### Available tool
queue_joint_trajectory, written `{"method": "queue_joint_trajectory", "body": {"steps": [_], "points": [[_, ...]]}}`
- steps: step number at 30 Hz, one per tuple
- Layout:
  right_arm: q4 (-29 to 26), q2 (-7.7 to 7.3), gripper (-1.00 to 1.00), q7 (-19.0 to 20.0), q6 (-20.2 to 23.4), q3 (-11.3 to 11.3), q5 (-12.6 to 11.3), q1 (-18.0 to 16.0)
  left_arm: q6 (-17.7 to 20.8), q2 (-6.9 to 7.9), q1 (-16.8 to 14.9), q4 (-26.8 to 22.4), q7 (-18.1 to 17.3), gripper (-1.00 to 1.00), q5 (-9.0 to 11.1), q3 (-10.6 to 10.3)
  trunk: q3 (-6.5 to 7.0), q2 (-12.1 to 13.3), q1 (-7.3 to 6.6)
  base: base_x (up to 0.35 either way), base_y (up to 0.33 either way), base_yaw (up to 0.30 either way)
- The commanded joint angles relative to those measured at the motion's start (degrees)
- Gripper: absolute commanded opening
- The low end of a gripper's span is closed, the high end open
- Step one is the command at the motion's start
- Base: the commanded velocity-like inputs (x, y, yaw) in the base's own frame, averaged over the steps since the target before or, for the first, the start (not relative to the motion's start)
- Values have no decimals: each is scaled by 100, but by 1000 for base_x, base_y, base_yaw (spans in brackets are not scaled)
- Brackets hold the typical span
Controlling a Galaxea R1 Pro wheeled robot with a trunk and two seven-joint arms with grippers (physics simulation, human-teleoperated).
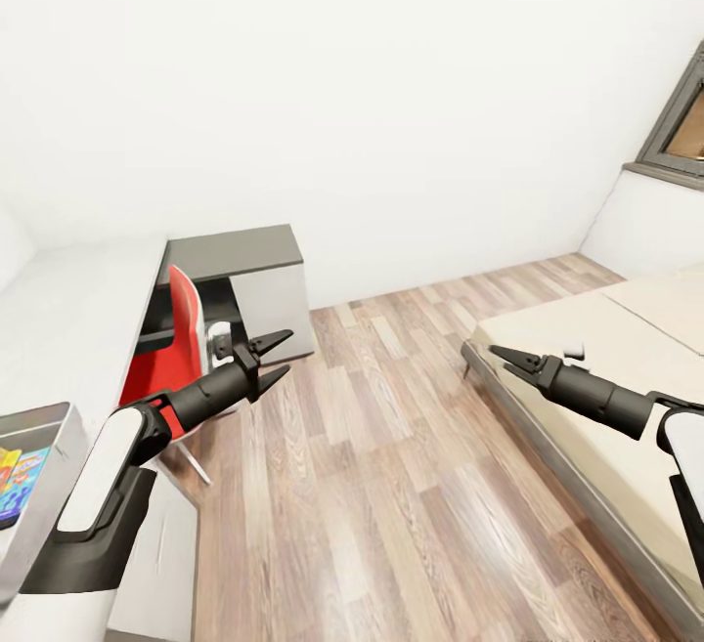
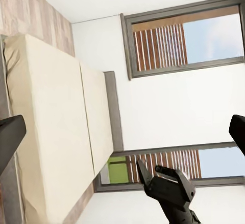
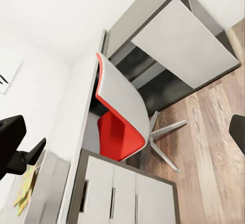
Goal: Put all the toys in the child's room - the three board games (two on the bed and one on the table), the two jigsaw puzzles on the table, and the tennis ball on the table - inside the toy box on the table in the child's room.
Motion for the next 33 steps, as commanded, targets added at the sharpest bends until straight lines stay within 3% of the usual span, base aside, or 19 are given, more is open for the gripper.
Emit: {"method": "queue_joint_trajectory", "body": {"steps": [1, 11, 14, 17, 18, 23, 24, 27, 28, 32, 33], "points": [[1, 0, 100, 50, 23, -2, 59, -8, 14, 1, -4, -5, 55, 100, 42, 3, -2, -11, 4, 0, -2, -156], [4, 12, 100, -278, 23, 35, 51, -14, 12, -11, -4, 14, 44, 100, -149, 1, 83, -11, 4, 0, -1, -128], [6, 78, 100, -529, 23, 147, 48, -50, 5, -8, -4, 39, 56, 100, -180, 10, 109, -11, 4, 0, 0, -103], [79, 301, 100, -1121, 23, 528, 51, -147, -82, 41, 28, 302, 86, 100, -434, 40, 136, -11, 4, 0, 0, -98], [79, 301, 100, -1121, 23, 528, 51, -147, -82, 41, 28, 302, 86, 100, -434, 40, 145, -11, 4, 0, 0, -96], [602, 659, 100, -2453, 23, 1245, 60, -236, -517, 148, 99, 1648, 64, 100, -1519, 149, 191, -11, 4, 0, 0, -94], [602, 659, 100, -2453, 23, 1245, 60, -236, -517, 148, 99, 1648, 64, 100, -1519, 149, 200, -11, 4, 0, 0, -92], [1077, 759, 100, -3025, 23, 1641, 143, -250, -772, 164, 124, 2468, 77, 100, -2125, 194, 227, -11, 4, 0, 0, -94], [1077, 759, 100, -3025, 23, 1641, 143, -250, -772, 164, 124, 2468, 77, 100, -2125, 194, 236, -11, 4, 0, 0, -94], [1814, 822, 100, -3383, -228, 2251, 461, -227, -1116, 213, 251, 3525, 79, 100, -2641, 226, 272, -11, 4, 0, 0, -96], [1814, 822, 100, -3383, -228, 2251, 461, -227, -1116, 213, 251, 3525, 79, 100, -2641, 226, 281, -11, 4, 0, 0, -96]]}}
